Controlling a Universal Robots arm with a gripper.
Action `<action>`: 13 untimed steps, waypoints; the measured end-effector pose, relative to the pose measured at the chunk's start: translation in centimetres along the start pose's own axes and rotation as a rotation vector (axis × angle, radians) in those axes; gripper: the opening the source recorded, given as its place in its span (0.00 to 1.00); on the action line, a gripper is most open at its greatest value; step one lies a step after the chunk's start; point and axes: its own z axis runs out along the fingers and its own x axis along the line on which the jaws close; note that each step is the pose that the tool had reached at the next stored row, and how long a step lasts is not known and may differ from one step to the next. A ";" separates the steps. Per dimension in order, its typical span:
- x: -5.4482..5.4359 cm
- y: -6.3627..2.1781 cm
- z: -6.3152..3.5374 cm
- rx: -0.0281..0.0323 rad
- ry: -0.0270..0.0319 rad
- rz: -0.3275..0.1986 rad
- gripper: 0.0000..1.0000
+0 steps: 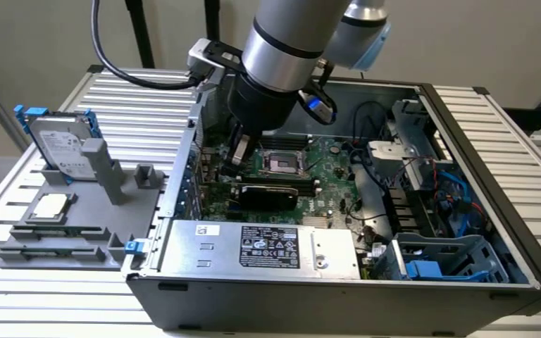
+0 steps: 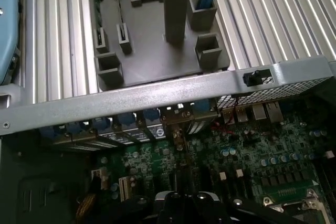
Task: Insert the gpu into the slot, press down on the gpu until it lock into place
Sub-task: 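Press down on the gpu until it lock into place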
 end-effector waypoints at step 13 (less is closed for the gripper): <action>0.0 0.02 -0.06 0.1775 -0.0281 -0.016 0.11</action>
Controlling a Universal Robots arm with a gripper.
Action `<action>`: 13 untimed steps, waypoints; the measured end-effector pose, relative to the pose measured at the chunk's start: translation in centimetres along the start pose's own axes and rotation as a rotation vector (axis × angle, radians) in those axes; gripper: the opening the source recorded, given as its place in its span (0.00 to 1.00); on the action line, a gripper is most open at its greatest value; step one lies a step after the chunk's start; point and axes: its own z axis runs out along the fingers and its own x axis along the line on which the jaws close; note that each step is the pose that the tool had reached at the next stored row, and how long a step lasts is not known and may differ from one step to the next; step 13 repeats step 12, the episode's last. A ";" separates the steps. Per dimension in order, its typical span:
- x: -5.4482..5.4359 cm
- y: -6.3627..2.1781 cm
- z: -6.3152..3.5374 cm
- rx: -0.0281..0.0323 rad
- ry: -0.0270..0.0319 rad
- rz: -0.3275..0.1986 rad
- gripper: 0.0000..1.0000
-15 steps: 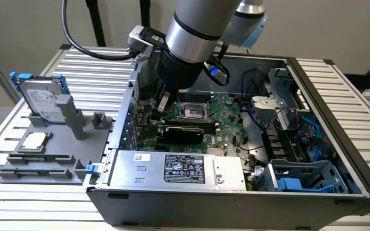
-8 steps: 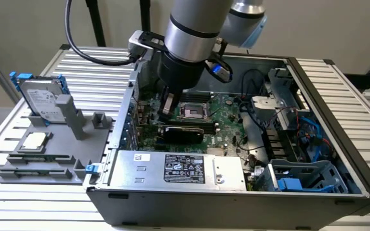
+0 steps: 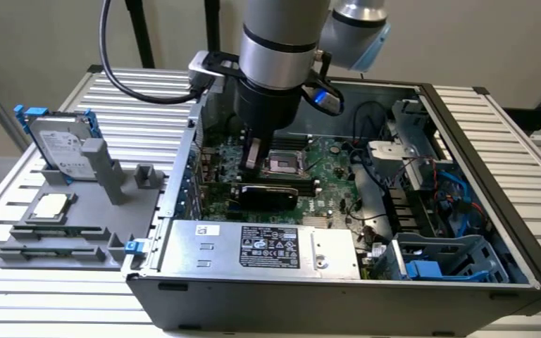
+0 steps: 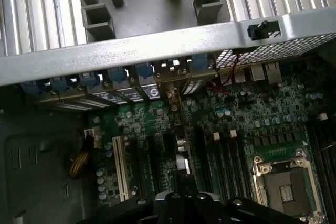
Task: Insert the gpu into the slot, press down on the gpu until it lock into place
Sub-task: 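Press down on the gpu until it lock into place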
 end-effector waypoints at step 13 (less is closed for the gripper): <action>0.0 0.03 -0.34 0.0269 -0.0051 -0.003 0.11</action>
